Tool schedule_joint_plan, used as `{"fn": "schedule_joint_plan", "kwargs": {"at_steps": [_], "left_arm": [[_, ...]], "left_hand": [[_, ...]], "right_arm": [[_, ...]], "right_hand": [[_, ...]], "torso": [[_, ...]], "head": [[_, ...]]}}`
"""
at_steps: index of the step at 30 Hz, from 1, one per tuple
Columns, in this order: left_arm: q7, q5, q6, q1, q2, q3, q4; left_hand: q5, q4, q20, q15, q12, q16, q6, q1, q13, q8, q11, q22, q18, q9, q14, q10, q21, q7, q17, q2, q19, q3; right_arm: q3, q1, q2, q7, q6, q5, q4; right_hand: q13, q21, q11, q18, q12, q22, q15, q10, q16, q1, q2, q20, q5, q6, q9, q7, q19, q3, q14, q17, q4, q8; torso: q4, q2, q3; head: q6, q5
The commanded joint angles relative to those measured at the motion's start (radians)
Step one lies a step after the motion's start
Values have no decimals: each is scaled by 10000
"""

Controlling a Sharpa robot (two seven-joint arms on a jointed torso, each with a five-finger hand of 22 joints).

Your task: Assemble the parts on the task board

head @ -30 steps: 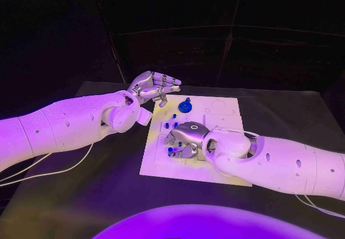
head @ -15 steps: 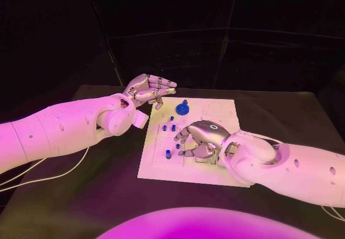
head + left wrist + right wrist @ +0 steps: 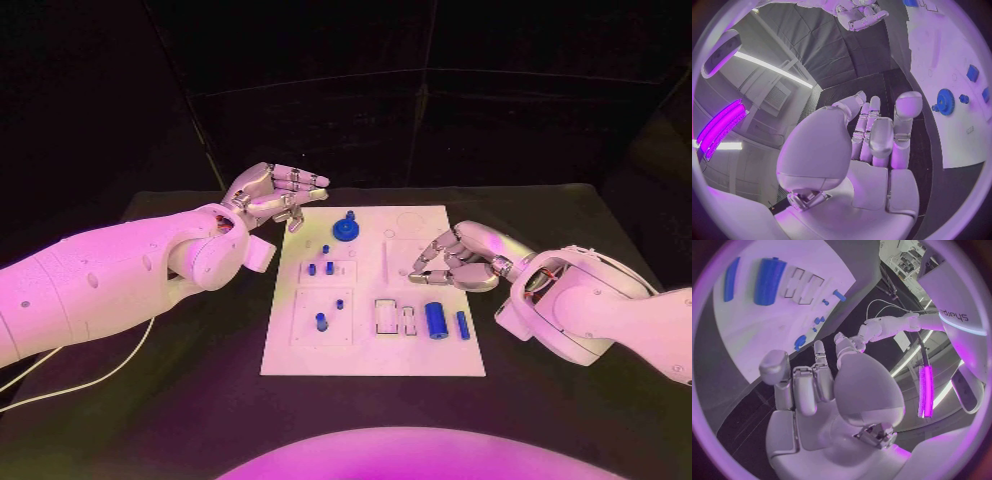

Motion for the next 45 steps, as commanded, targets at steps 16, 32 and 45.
{"fn": "schedule_joint_plan", "kwargs": {"at_steps": [16,32,45], "left_arm": [[66,284,42,-5,-28,-144,19],[83,297,38,-6,-106,-148,73],[75,298,42,-6,-139,-148,80]], "left_hand": [[48,16,20,7,-39,-49,16,-44,15,29,62,-27,196,-17,-96,40,-62,67,-26,108,-66,-84],[50,31,21,7,-39,-39,17,-60,17,31,61,-27,195,-17,-92,41,-65,65,-10,115,-65,-101],[50,31,21,7,-39,-39,17,-60,17,31,61,-27,195,-17,-92,41,-65,65,-10,115,-65,-101]], "right_arm": [[-42,-137,-595,-3533,1057,-2668,-190],[-79,-722,52,-3611,1565,-3067,-429],[-92,-829,195,-3491,1721,-3076,-480]], "right_hand": [[1273,525,119,-288,528,907,46,156,424,-563,-185,95,-637,-614,852,80,472,-1424,899,1935,1151,433],[1295,571,109,-303,511,995,43,148,427,-560,-203,100,-604,-644,1038,62,495,-1525,899,1946,1405,590],[1411,597,73,-308,576,1040,19,215,442,-699,-130,85,-526,-582,1203,15,502,-1599,908,1992,1443,759]], "torso": [[13,-17,-20],[-6,-4,-10],[-4,6,-10]], "head": [[85,-520],[77,-511],[32,-484]]}}
